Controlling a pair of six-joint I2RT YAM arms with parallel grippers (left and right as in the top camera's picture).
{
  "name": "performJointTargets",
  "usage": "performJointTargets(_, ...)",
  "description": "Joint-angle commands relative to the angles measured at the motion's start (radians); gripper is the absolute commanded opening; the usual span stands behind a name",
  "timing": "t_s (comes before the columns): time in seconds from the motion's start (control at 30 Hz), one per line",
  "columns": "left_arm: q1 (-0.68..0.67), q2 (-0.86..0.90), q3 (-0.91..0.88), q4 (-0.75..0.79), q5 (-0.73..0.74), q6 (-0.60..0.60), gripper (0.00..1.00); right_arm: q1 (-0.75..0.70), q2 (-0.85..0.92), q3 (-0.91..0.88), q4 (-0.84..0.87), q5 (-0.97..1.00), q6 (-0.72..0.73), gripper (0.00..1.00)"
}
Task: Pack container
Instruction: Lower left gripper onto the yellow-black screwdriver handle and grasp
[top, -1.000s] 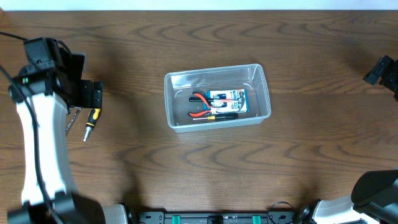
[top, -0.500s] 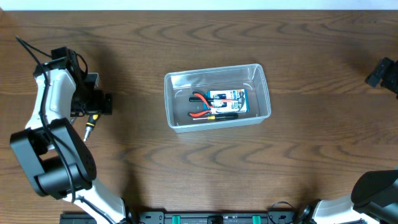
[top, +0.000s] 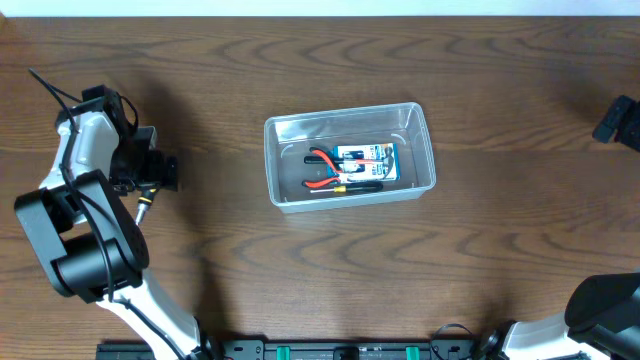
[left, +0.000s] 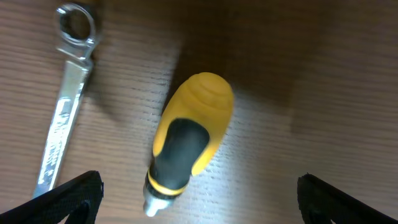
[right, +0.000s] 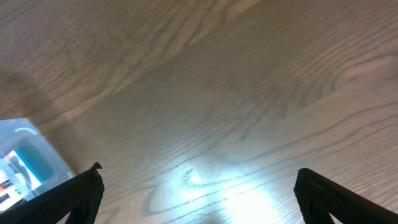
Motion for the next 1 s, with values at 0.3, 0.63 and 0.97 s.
performJointTargets(0.3,0.008,0.091,-0.005,0.013,0.003,0.062,0.98,0.004,-0.003,-0.005,-0.008,0.029,-0.028,0.99)
performJointTargets(0.63,0.008,0.097,-0.005,0.054,0.003,0.135,0.98,0.004,-0.003,-0.005,-0.025,0.032,-0.046,0.99)
performJointTargets(0.97,0.008,0.097,-0.005,0.058,0.004,0.134,0.8,0.004,-0.003,-0.005,-0.029,0.032,-0.046,0.99)
